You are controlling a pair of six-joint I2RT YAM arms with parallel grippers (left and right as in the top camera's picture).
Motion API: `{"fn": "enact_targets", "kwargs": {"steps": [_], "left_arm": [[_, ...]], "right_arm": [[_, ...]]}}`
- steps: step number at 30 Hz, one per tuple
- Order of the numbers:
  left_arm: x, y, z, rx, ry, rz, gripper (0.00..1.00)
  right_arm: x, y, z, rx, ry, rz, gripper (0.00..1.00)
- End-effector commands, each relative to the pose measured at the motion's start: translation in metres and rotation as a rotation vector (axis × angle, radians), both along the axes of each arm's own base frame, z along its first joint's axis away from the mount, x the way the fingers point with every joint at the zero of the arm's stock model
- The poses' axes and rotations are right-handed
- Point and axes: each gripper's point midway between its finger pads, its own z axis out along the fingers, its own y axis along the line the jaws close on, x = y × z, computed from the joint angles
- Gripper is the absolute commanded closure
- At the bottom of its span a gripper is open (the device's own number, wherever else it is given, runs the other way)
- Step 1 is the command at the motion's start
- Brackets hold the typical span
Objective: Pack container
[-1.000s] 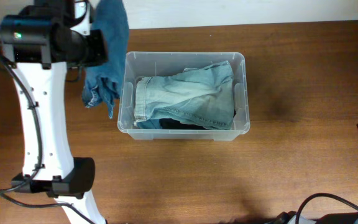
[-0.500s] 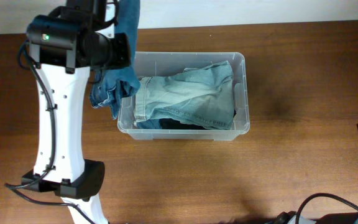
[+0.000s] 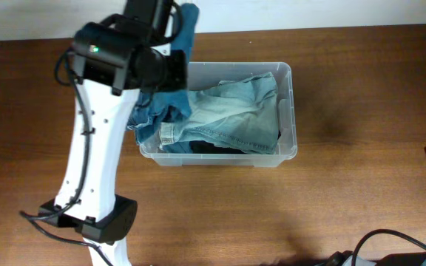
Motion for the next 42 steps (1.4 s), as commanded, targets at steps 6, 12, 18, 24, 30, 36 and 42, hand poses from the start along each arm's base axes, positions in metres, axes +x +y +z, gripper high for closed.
{"fn": "enact_targets", "kwargs": {"steps": [6, 12, 18, 24, 30, 36, 42], "left_arm": [[-0.016, -0.014, -0.004, -0.042, 0.032, 0.115, 0.99], [-0.013, -0.045, 0.005, -0.110, -0.016, 0.060, 0.99], [-0.012, -0.077, 0.013, -0.157, -0.069, 0.008, 0.99], [-0.016, -0.098, 0.000, -0.145, -0.043, -0.033, 0.99], [-0.013, -0.105, -0.025, -0.104, 0.015, -0.038, 0.99], [-0.007, -0.104, -0.042, -0.062, 0.040, -0.024, 0.99], [0.007, -0.092, -0.026, -0.072, -0.028, 0.017, 0.99]], "right_arm": [[-0.002, -0.001, -0.001, 0.000, 0.004, -0.012, 0.02], [-0.002, -0.001, -0.001, 0.000, 0.004, -0.012, 0.02], [-0.002, -0.001, -0.001, 0.000, 0.004, -0.012, 0.02], [-0.002, -0.001, -0.001, 0.000, 0.004, -0.012, 0.02], [-0.002, -0.001, -0.001, 0.000, 0.004, -0.012, 0.02], [-0.002, -0.001, -0.001, 0.000, 0.004, -0.012, 0.02], [-0.002, -0.001, -0.001, 0.000, 0.004, -0.012, 0.02]]}}
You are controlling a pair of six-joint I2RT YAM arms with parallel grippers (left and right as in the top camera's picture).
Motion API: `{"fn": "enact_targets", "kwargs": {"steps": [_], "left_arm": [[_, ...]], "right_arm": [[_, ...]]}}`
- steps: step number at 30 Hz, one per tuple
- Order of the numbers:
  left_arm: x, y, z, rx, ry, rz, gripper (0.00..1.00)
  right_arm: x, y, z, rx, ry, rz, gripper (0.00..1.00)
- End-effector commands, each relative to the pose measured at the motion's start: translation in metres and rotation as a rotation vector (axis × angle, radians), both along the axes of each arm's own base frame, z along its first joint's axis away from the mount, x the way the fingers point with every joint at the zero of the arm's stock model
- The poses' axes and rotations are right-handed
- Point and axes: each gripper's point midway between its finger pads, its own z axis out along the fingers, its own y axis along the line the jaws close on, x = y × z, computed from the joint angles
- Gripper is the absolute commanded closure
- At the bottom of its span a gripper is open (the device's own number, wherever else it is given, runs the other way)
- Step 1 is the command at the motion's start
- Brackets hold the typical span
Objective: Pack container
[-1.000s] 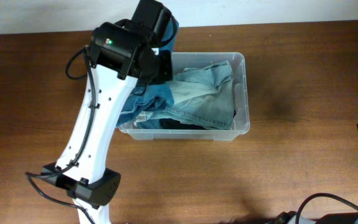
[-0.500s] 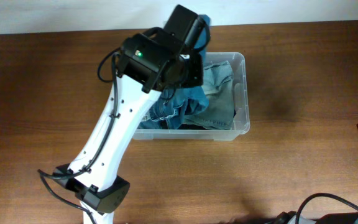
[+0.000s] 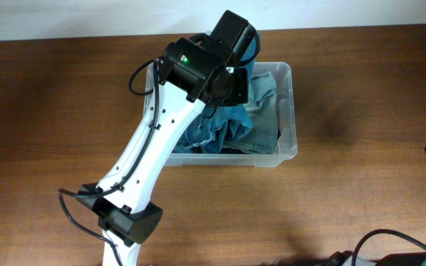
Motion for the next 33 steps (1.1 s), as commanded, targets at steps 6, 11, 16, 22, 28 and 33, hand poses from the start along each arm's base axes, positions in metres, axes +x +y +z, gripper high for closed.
{"fn": "enact_targets", "kwargs": {"steps": [6, 11, 16, 22, 28, 33], "left_arm": [[0.025, 0.044, 0.065, -0.072, -0.186, 0.120, 0.99], [0.024, 0.083, 0.122, -0.146, -0.317, 0.194, 0.99], [0.001, 0.135, 0.172, -0.177, -0.435, 0.267, 0.99], [-0.036, 0.208, 0.189, -0.095, -0.466, 0.372, 0.99], [-0.038, 0.236, 0.176, 0.016, -0.434, 0.331, 0.99], [-0.030, 0.229, 0.145, 0.033, -0.326, 0.295, 0.99]], "right_arm": [[-0.002, -0.001, -0.001, 0.000, 0.004, -0.012, 0.02], [-0.002, -0.001, -0.001, 0.000, 0.004, -0.012, 0.02], [-0.002, -0.001, -0.001, 0.000, 0.004, -0.012, 0.02], [-0.002, -0.001, -0.001, 0.000, 0.004, -0.012, 0.02], [-0.002, -0.001, -0.001, 0.000, 0.004, -0.012, 0.02], [-0.002, -0.001, -0.001, 0.000, 0.004, -0.012, 0.02]]}}
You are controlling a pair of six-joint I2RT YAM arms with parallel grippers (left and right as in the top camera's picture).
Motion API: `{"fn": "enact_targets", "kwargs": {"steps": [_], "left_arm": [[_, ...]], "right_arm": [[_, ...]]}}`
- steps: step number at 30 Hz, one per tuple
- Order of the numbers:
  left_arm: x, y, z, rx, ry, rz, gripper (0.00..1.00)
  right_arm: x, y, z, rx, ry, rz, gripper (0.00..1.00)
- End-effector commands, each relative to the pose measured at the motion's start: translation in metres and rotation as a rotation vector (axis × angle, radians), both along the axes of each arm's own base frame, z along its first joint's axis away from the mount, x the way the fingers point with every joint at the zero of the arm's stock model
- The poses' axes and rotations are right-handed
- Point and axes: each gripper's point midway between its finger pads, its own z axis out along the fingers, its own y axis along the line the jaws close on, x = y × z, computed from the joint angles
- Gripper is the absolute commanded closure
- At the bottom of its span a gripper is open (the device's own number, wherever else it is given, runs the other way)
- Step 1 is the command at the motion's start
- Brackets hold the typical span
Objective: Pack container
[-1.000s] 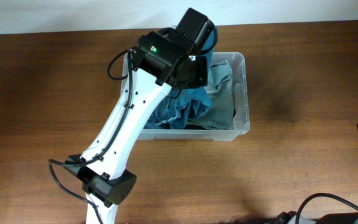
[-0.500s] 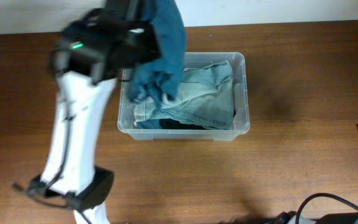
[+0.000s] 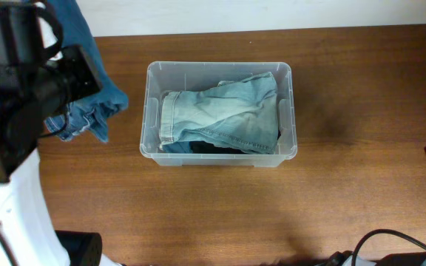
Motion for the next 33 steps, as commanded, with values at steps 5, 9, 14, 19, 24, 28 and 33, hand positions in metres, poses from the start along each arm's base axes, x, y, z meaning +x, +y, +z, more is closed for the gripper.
{"fn": "enact_targets", "kwargs": {"steps": [5, 9, 14, 19, 24, 28, 33], "left_arm": [[0.013, -0.015, -0.069, 0.047, 0.236, -0.110, 0.99], [0.017, -0.016, -0.099, 0.071, 0.327, -0.135, 0.99], [0.020, -0.017, -0.117, 0.086, 0.370, -0.152, 0.99], [0.023, -0.020, -0.115, 0.072, 0.355, -0.161, 0.99], [0.029, -0.031, -0.111, 0.020, 0.323, -0.197, 0.99], [0.035, -0.041, -0.106, -0.023, 0.288, -0.229, 0.99], [0.038, -0.060, -0.098, -0.104, 0.253, -0.295, 0.99]], "right_arm": [[-0.002, -0.001, -0.001, 0.000, 0.004, -0.012, 0.02], [-0.002, -0.001, -0.001, 0.000, 0.004, -0.012, 0.02], [-0.002, -0.001, -0.001, 0.000, 0.004, -0.012, 0.02], [-0.002, -0.001, -0.001, 0.000, 0.004, -0.012, 0.02], [-0.002, -0.001, -0.001, 0.000, 0.004, -0.012, 0.02], [-0.002, -0.001, -0.001, 0.000, 0.004, -0.012, 0.02], [-0.002, -0.001, -0.001, 0.000, 0.004, -0.012, 0.02]]}}
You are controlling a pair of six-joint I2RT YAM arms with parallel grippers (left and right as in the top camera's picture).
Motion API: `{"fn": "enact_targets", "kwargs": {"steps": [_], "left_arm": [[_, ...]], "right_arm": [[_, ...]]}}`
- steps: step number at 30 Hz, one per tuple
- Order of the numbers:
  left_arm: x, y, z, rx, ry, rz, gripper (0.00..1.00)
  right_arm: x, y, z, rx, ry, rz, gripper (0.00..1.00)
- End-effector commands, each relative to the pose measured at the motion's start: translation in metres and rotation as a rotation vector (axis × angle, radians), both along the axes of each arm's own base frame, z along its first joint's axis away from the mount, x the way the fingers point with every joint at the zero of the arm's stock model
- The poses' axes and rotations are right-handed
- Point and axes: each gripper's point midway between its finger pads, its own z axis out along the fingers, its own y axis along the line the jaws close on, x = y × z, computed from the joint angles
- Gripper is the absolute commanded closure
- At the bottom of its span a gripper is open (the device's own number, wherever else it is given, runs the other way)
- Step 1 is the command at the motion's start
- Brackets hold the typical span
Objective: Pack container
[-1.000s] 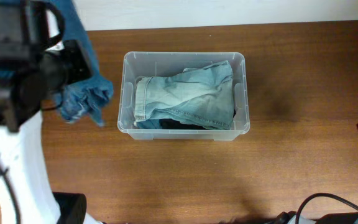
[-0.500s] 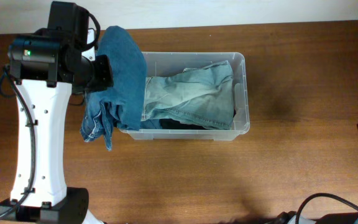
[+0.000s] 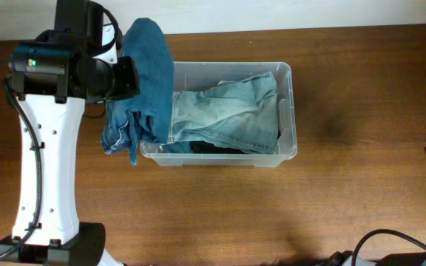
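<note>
A clear plastic container [image 3: 293, 111] stands at the table's middle, with light blue jeans [image 3: 228, 111] lying inside over a dark garment. My left arm reaches in from the left. Its gripper [image 3: 129, 76] sits just left of the container's left wall, shut on a pair of dark blue jeans [image 3: 150, 81]. These jeans hang in a bunch, draped across the container's left rim, with a leg end dangling outside over the table [image 3: 120, 140]. The fingers are hidden by the cloth and the wrist. Only a dark part of my right arm shows at the right edge.
A brown wooden table [image 3: 346, 207] carries the container. The left arm's white link [image 3: 46, 177] and its base stand at the front left. A black cable [image 3: 390, 240] loops at the front right corner.
My left gripper has moved right with the dark jeans, from well left of the container to its left wall. The dark jeans now overlap the left rim.
The left gripper held the dark jeans over the container's left end. Then it was above the container's middle with the cloth bunched inside. After that it held them out over the table at the far left. Now they hang at the left rim.
</note>
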Motion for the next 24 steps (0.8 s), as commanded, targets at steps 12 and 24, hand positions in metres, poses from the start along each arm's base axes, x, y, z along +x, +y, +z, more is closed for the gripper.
{"fn": "enact_targets", "kwargs": {"steps": [12, 24], "left_arm": [[-0.009, -0.087, 0.026, -0.148, -0.093, -0.195, 0.95], [0.001, -0.118, 0.000, -0.119, -0.040, -0.143, 0.93]], "right_arm": [[-0.002, -0.001, -0.001, 0.000, 0.004, -0.012, 0.02], [-0.002, -0.001, -0.001, 0.000, 0.004, -0.012, 0.02]]}}
